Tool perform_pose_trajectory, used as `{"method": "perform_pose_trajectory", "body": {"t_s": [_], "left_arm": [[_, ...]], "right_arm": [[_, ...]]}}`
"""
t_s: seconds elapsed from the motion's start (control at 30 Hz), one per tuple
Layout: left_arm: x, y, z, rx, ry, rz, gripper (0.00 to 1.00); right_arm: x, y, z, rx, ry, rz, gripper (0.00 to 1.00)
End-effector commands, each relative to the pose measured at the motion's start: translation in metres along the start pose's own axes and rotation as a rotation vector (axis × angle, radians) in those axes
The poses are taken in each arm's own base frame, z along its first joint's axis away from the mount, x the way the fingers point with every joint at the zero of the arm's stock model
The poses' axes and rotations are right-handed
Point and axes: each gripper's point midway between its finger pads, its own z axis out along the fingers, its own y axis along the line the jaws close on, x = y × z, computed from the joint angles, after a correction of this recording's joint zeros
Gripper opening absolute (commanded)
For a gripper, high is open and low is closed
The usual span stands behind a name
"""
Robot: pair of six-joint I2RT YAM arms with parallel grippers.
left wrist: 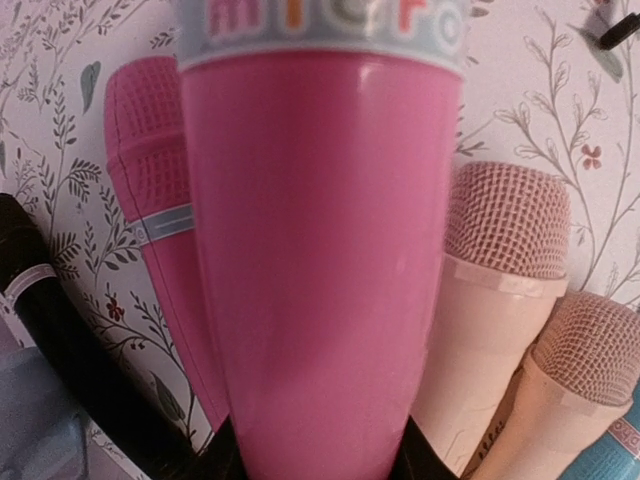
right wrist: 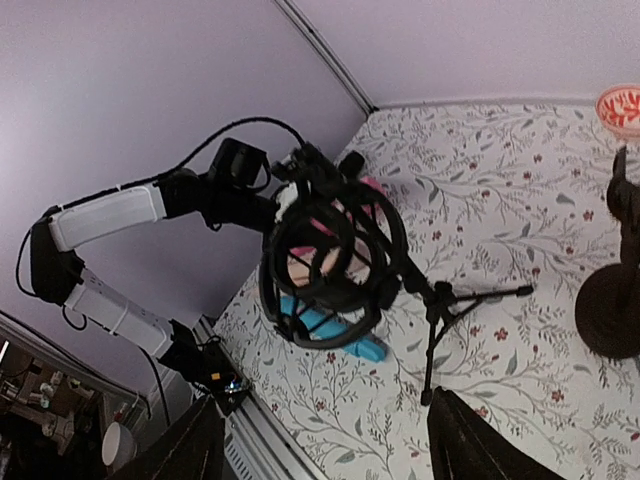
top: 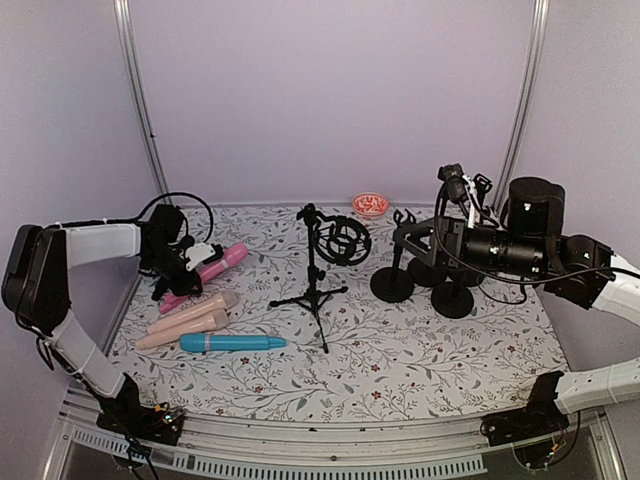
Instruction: Remove the microphone from the stand
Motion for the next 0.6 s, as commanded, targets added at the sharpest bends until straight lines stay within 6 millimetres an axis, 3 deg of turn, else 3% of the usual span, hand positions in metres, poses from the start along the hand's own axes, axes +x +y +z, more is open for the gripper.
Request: {"method": "perform_pose_trajectory", "body": {"t_s": [0.0,0.17,0.57], "left_arm": [[0.011,0.0,0.015,0.001,0.034,-0.007,0.01],[0.019,-0.006,0.026,0.023,0.07,-0.031,0.14],[0.022,-0.008,0.028,0.018,0.092,-0.031,0.35]], "right_arm": [[0.064,-0.023,-0.006,0.044,0.224,0.168,0.71],[0.082,-0.034,-0.002,0.042,0.3,0.18,0.71],[0.096,-0.065,0.046,-0.107,0.243,0.235,0.61]]}}
